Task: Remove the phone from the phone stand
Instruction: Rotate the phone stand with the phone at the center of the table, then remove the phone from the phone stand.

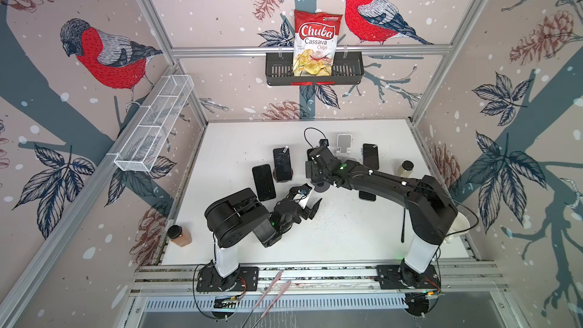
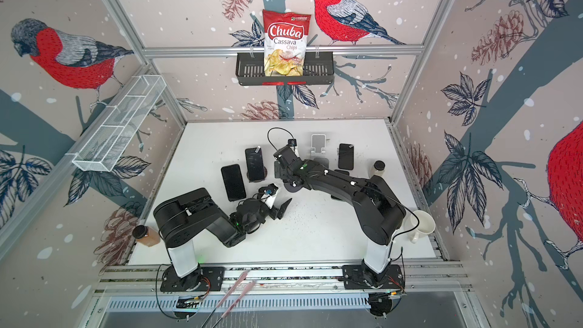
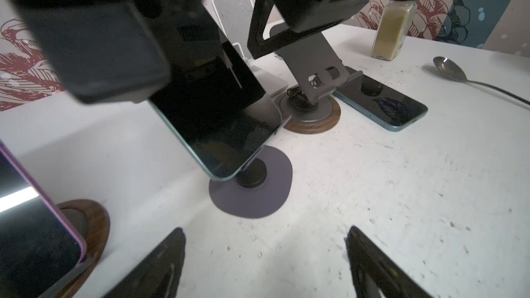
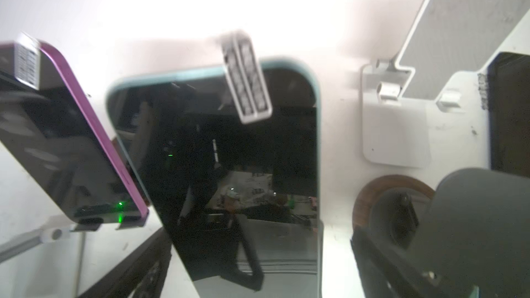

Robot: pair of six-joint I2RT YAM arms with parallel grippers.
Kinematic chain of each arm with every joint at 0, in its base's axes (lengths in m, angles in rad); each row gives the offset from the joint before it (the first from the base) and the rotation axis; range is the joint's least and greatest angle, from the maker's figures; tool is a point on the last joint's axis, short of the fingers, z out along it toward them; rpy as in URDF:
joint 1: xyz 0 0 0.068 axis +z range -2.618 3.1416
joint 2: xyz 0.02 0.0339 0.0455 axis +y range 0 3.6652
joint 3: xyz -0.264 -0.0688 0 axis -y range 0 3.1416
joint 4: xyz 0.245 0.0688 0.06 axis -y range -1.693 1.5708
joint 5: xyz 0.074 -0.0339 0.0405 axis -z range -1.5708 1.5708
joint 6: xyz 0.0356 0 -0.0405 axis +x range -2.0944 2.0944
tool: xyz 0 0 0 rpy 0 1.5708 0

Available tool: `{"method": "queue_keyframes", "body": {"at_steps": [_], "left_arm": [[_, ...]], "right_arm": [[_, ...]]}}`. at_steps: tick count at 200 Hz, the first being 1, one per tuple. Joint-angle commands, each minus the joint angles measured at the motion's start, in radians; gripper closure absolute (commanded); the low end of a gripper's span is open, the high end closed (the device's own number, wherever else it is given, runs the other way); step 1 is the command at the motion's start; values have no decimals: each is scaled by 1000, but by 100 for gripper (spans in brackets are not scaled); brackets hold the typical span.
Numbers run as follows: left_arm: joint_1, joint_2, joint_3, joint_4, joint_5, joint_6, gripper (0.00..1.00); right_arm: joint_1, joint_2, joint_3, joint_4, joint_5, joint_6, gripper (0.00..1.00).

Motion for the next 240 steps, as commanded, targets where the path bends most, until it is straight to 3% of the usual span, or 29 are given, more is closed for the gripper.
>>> {"method": "queue_keyframes", "body": {"at_steps": [1,145,240], "left_arm": [[-2,15,40,-18,-28,-49,14],[-2,102,67,234,-125,-97,13],[-2,88,7,238,-109,-102,13]], "right_arm": [[-7,-5,23,21,1,-12,0],[-31,14,73,13,-31,-41,12],[-7,29,76,0,-24,-31,8]]}}
